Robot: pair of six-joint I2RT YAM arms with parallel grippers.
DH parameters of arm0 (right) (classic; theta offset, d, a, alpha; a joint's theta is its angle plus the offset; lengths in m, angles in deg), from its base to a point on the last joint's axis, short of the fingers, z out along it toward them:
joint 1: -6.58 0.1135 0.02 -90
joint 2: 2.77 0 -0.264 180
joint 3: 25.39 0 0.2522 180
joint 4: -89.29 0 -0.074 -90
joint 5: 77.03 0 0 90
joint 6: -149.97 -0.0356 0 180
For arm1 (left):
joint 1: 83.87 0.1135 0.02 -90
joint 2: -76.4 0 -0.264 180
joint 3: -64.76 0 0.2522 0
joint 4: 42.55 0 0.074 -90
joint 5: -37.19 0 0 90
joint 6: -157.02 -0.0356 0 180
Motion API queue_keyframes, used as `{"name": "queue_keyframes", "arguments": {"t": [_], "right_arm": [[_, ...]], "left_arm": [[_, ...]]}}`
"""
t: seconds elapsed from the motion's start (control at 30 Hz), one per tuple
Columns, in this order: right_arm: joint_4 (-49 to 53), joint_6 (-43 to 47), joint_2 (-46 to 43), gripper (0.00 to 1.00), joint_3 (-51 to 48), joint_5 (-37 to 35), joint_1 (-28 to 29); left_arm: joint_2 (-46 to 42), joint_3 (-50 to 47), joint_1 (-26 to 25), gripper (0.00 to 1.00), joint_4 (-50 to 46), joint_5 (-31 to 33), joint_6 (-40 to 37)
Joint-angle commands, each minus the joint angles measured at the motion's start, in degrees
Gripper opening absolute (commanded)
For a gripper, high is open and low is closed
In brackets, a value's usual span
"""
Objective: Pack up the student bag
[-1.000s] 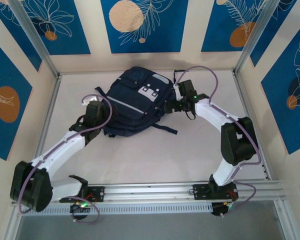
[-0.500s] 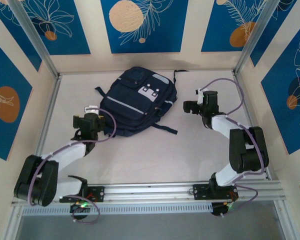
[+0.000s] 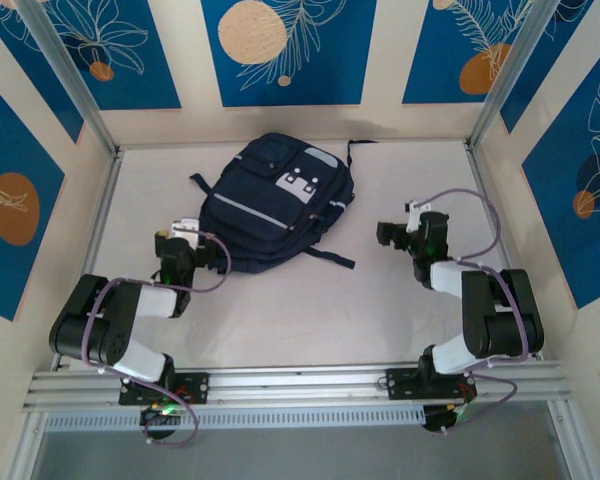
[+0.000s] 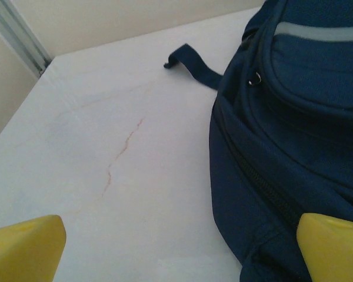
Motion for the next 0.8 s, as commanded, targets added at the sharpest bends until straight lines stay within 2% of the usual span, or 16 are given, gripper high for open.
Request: {"name": "queue_keyframes", "arguments": {"t": [0.0, 0.03, 0.1, 0.17, 0.77], "right_arm": [[-16.86, -1.67, 2.41, 0.99, -3.62, 0.27, -0.77], [-15.77, -1.70, 2.11, 0.99, -3.45, -0.23, -0.66], [-16.46, -1.71, 2.35, 0.99, -3.52, -0.12, -0.67], [-15.35, -1.64, 2.11, 0.99, -3.26, -0.20, -0.69], [-15.24, -1.27, 1.85, 0.99, -3.36, -1.03, -0.04]], "left_arm": [[4.14, -1.52, 2.37, 1.00, 11.65, -7.18, 0.08], [5.35, -1.34, 2.98, 1.00, 13.61, -8.59, -0.17], [2.76, 1.45, 5.30, 1.00, 3.32, -12.68, 2.17], [3.70, 3.16, 7.32, 1.00, 1.92, -15.72, 3.33], [3.61, 3.07, 7.95, 1.00, 1.98, -14.77, 4.25]]}}
